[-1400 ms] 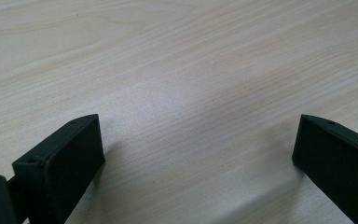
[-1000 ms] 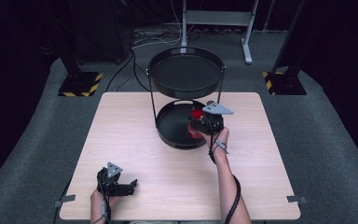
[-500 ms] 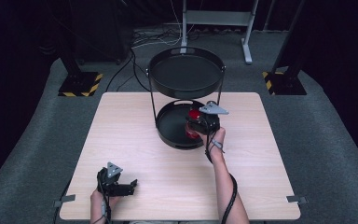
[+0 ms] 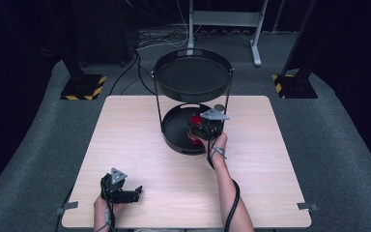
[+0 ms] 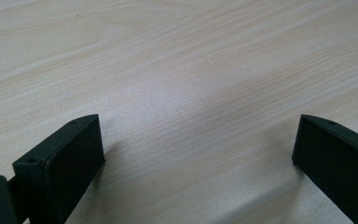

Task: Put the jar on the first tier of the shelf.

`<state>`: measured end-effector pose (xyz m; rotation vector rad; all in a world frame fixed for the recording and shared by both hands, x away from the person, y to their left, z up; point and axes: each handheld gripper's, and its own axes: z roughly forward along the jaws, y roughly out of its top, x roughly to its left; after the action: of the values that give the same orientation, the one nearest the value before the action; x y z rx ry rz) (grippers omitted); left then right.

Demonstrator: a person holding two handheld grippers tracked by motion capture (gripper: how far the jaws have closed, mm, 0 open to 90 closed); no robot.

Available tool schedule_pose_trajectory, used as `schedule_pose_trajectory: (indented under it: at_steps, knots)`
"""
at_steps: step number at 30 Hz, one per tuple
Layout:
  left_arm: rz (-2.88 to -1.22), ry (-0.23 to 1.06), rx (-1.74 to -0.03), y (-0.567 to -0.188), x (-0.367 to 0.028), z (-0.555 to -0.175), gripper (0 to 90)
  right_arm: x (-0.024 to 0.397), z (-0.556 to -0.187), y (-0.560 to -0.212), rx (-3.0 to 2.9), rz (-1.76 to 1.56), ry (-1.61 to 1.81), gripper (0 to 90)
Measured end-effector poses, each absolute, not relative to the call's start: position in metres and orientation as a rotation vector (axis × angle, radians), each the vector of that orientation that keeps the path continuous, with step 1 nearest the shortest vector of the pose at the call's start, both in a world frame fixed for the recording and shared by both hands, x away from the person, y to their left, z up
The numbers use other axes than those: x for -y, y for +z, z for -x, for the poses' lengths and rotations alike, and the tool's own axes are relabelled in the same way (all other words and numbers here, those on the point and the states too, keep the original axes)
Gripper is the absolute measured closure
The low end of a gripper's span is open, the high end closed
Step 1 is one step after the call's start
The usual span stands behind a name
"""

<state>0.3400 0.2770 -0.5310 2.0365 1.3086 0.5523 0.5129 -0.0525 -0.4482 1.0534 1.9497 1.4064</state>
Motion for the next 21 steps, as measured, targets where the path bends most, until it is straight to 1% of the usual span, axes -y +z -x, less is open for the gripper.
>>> schedule_pose_trajectory:
  at_steps: [21]
  knots:
    - [-2.036, 0.552, -1.309, -0.531, -0.277, -0.340, 1.8, 0.042, -0.525, -0.461, -1.950, -1.082, 1.370, 48.4]
